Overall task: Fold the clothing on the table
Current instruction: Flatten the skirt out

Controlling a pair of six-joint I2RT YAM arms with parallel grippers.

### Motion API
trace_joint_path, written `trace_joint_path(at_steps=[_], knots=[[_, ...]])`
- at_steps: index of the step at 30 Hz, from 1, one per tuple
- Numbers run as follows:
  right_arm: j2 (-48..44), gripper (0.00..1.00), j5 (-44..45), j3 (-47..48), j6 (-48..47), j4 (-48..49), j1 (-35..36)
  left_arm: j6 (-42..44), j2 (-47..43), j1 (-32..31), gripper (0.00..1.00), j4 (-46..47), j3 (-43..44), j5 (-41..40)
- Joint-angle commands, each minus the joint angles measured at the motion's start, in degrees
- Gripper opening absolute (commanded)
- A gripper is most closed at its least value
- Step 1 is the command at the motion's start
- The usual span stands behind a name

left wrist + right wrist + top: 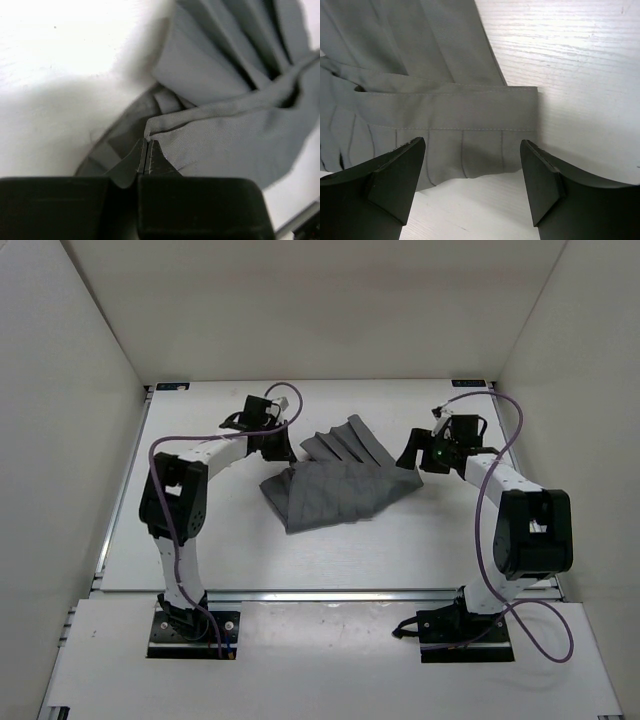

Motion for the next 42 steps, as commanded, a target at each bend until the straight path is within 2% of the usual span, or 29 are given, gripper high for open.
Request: trace_joint_path(at_steps=[1, 5, 12, 14, 18, 20, 21, 23, 24, 27, 30, 32, 35, 38, 42], knots=[[2.3, 0.74, -0.4, -1.2, -1.0, 5.1, -2.6, -0.6, -10.3, 0.2, 0.00, 0.9, -2.7, 2.0], [8.0, 0.74, -5.2, -0.2, -2.0, 7.9, -3.8, -1.1, -13.8, -0.2, 0.00, 1.8, -5.2, 1.9], [13.8, 0.70, -10.1, 3.7, -3.0, 9.1, -2.6, -0.9, -14.1, 0.0, 0.00, 1.3, -5.9, 3.0], [14.0, 0.66, -11.1, 4.0, -3.4, 10.0, -2.3, -1.2, -14.4, 0.2, 0.00, 1.6, -6.2, 2.9], [13.7, 0.48, -11.0, 3.5, -2.7, 10.0, -2.0, -1.3, -14.4, 0.3, 0.00, 1.9, -6.7, 3.2], [13.0, 0.48, -9.7, 3.1, -3.0, 10.6, -2.0, -1.4, -14.5, 0.7, 0.00, 2.1, -7.3, 3.3], [12.7, 0.43, -9.4, 2.8, -2.6, 10.5, -1.9, -1.3, -14.6, 0.6, 0.00, 2.2, -7.6, 3.3], [12.5, 0.19, -7.3, 2.7, -2.1, 12.7, -1.9, -1.0, -14.4, 0.6, 0.00, 2.1, -8.2, 3.4], [12.4, 0.01, -7.2, 2.9, -2.0, 12.9, -1.5, -1.1, -14.5, 0.5, 0.00, 2.2, -8.2, 3.1], [12.1, 0.00, -7.4, 5.5, -2.8, 11.1, -1.5, -0.9, -15.3, 0.9, 0.00, 1.7, -8.3, 2.3], [6.1, 0.00, -6.1, 6.8, -4.0, 8.7, -0.3, -0.8, -17.4, 2.3, 0.00, 0.4, -6.1, 0.9], [0.9, 0.00, -5.9, 7.6, -4.5, 7.8, 0.8, -1.3, -21.7, 2.6, 0.00, -0.5, -3.4, -2.5], [-9.0, 0.00, -2.5, 9.2, -6.7, 6.2, 4.4, -1.8, -29.0, 1.4, 0.00, -2.5, 0.4, -12.4], [-17.2, 0.00, 2.5, 14.2, -9.9, 2.3, 8.7, -2.0, -34.7, 0.9, 0.00, -3.6, 3.0, -13.3], [-27.0, 0.00, -1.9, 14.7, -9.1, 2.1, 7.9, -3.4, -45.6, 2.1, 0.00, -3.1, 2.4, -13.9]])
